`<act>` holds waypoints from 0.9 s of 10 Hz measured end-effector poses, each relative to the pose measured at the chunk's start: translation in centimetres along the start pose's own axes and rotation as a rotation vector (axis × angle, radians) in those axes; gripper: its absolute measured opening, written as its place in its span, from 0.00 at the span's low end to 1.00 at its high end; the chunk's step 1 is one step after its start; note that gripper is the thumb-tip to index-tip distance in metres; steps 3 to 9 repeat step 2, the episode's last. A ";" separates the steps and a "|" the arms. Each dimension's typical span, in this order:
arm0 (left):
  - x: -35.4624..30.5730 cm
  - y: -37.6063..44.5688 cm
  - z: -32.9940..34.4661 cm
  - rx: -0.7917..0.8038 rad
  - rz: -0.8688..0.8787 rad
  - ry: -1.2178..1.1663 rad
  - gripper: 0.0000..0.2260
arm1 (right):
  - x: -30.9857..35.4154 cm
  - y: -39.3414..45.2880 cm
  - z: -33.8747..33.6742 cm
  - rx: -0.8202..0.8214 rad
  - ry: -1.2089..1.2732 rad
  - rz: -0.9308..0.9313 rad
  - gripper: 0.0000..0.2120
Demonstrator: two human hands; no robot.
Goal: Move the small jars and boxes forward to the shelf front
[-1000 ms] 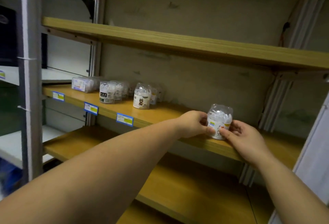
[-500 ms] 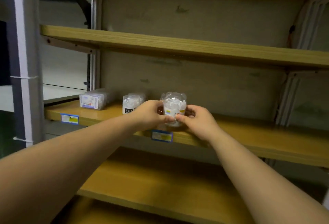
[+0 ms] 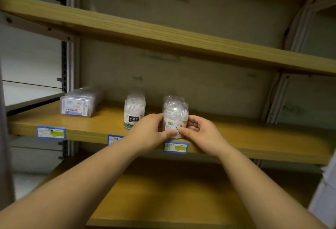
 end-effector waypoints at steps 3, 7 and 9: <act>0.4 0.0 0.3 -0.055 0.030 0.006 0.22 | -0.5 0.1 -0.3 0.005 0.061 0.031 0.19; 0.4 0.0 0.3 -0.055 0.030 0.006 0.22 | -0.5 0.1 -0.3 0.005 0.061 0.031 0.19; 0.4 0.0 0.3 -0.055 0.030 0.006 0.22 | -0.5 0.1 -0.3 0.005 0.061 0.031 0.19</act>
Point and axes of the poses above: each hand's wrist, its own y-axis towards the middle knuckle, its own z-axis out of the palm, x = y × z, the point moved 5 cm from there along y, towards the middle knuckle, and after that the axes turned 3 degrees about y, right-handed, at the moved point
